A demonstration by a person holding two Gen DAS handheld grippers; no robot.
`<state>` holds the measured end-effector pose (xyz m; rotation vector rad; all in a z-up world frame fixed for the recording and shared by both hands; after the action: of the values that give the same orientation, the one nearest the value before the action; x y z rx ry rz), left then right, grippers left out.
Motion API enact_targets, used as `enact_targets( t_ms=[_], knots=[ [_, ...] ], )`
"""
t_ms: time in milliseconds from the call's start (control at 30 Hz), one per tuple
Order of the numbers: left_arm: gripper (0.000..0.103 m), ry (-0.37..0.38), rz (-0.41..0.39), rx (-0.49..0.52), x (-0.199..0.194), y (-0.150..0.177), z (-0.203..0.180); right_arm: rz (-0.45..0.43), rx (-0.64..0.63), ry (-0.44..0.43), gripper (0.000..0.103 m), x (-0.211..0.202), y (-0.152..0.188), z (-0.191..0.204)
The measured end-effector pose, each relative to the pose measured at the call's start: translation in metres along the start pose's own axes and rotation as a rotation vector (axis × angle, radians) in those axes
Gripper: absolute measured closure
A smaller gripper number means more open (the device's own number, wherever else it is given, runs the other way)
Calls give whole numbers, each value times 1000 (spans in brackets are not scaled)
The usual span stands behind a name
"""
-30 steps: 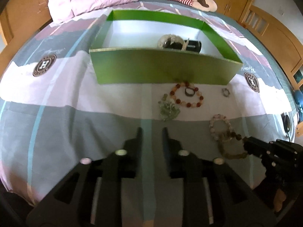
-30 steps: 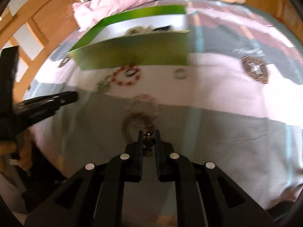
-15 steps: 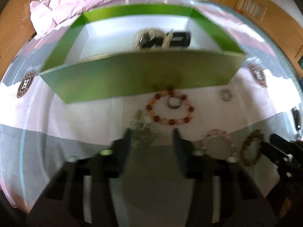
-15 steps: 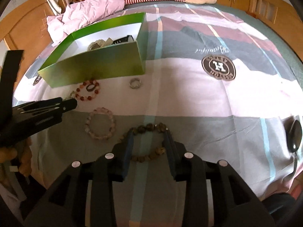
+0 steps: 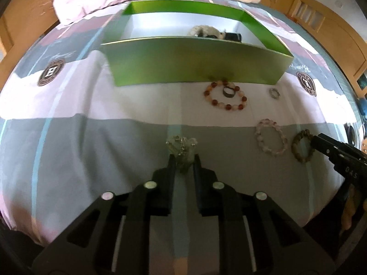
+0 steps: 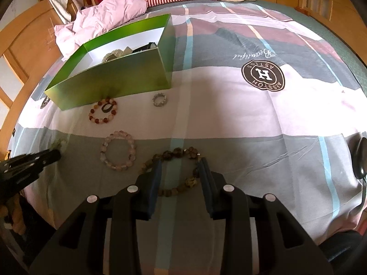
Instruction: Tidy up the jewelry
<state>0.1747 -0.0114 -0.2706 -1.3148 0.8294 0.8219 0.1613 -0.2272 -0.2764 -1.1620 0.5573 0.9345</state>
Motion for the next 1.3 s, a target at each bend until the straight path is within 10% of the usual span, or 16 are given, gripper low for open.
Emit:
enact_targets(
  t_ms=[167, 267, 533, 667, 800, 967, 1100, 1300],
  knots=[
    [41, -36, -50, -23, -10, -10, 12, 6, -20, 31, 69, -3, 0, 0],
    [36, -52, -50, -3, -8, -8, 9, 0, -27, 46, 60, -5, 0, 0],
    [38, -20, -26, 32, 6, 0, -12, 19, -31, 82, 59, 2, 4, -5],
    [86, 4, -13, 31, 11, 2, -16, 24, -26, 79, 59, 5, 6, -7],
    [93, 9, -33, 27, 4, 0, -14, 26, -28, 84, 60, 7, 8, -7],
    [92, 2, -45, 27, 1, -2, -13, 38, -39, 104, 59, 15, 11, -7],
    [61, -10, -30, 14, 7, 2, -11, 34, -74, 129, 59, 16, 12, -5],
    [51, -37, -9, 14, 15, 5, -10, 26, -83, 134, 59, 16, 13, -6]
  ],
)
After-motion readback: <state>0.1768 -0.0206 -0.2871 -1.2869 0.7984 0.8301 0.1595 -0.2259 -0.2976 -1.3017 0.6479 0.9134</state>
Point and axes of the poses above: each gripper's, at about its wrist camera, not at the fingertips, and x roughly the way its jaws point, z to its left, y to its underside, the point moved 8 cm from there along x, roughly the way its jaws point, and after that the axes turned 11 degrees about -y, right-handed, at the moved point
